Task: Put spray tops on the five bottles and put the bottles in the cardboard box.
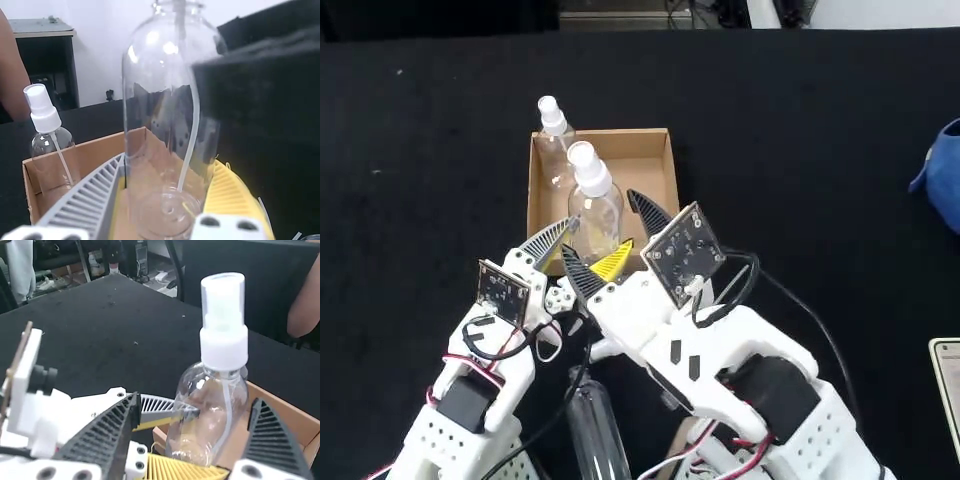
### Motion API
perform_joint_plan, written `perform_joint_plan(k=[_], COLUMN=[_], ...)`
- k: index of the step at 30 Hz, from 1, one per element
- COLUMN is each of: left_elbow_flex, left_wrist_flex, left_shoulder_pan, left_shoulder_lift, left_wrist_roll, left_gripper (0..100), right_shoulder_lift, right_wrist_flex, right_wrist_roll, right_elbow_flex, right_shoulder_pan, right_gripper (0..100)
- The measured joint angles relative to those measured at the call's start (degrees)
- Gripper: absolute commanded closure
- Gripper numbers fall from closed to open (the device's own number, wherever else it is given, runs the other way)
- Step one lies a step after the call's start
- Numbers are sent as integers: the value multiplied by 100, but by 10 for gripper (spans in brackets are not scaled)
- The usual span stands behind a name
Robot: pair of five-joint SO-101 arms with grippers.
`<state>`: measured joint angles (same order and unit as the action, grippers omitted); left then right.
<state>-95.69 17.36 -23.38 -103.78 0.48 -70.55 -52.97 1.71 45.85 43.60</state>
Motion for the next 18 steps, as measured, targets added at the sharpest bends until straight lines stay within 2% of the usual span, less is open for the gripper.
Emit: perform_joint_plan(k=[4, 7, 14, 18], left_elbow_flex=[0, 9, 316, 404], left_wrist_flex=[0, 0, 0, 0], left_shoulder_pan=[70, 571, 2514, 3763], left_shoulder_lift=[0, 0, 0, 0], left_wrist_roll=[0, 0, 0, 0], left_gripper=[970, 970, 970, 971], right_shoulder_lift=[-141, -378, -484, -475], right_wrist_flex=[-352, -774, -1327, -1134], right_wrist_roll=[0, 0, 0, 0], right_elbow_flex=[-510, -967, -1020, -404], right_shoulder_pan=[-325, -853, -2585, -3543], right_gripper=[681, 705, 975, 986])
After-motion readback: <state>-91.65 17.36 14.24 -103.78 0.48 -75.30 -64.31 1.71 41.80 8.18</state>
